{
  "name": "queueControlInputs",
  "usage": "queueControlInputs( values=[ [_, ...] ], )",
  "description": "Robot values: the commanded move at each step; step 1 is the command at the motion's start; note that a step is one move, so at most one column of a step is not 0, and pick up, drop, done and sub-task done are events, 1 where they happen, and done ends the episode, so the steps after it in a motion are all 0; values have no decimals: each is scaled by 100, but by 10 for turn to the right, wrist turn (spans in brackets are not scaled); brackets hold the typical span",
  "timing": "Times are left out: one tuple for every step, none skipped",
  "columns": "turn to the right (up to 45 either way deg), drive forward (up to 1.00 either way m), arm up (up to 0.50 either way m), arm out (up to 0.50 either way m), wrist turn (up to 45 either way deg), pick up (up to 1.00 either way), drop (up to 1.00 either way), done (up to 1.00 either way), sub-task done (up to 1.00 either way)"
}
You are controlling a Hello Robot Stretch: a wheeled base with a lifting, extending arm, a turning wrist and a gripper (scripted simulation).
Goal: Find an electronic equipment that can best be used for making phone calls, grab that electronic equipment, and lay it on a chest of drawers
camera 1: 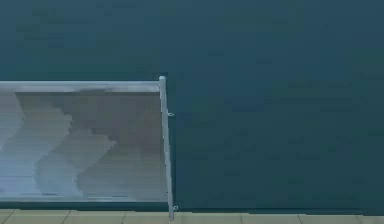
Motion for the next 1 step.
queueControlInputs(
  values=[
    [0,5,0,0,0,0,0,0,0]
  ],
)
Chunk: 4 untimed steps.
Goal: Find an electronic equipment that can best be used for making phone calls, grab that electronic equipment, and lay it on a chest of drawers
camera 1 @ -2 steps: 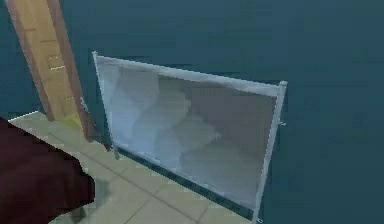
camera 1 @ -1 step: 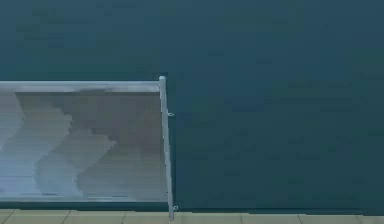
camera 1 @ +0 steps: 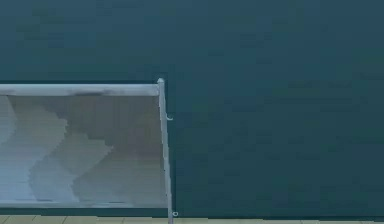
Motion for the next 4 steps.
queueControlInputs(
  values=[
    [-450,0,0,0,0,0,0,0,0],
    [-420,0,0,0,0,0,0,0,0],
    [0,20,0,0,0,0,0,0,0],
    [-390,0,0,0,0,0,0,0,0]
  ],
)
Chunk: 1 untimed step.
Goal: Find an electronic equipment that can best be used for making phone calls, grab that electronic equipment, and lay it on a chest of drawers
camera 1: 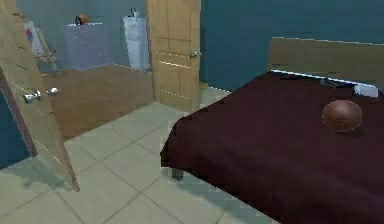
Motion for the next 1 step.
queueControlInputs(
  values=[
    [0,30,0,0,0,0,0,0,0]
  ],
)
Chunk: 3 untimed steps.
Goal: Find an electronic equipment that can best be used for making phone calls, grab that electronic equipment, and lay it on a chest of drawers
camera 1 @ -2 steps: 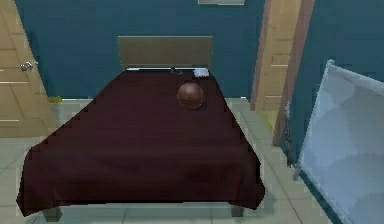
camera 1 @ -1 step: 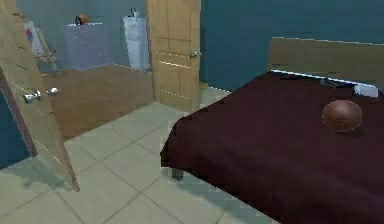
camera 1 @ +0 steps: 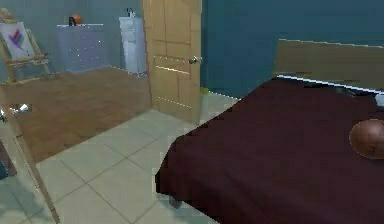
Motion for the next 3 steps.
queueControlInputs(
  values=[
    [-450,0,0,0,0,0,0,0,0],
    [-30,0,0,0,0,0,0,0,0],
    [0,5,0,0,0,0,0,0,0]
  ],
)
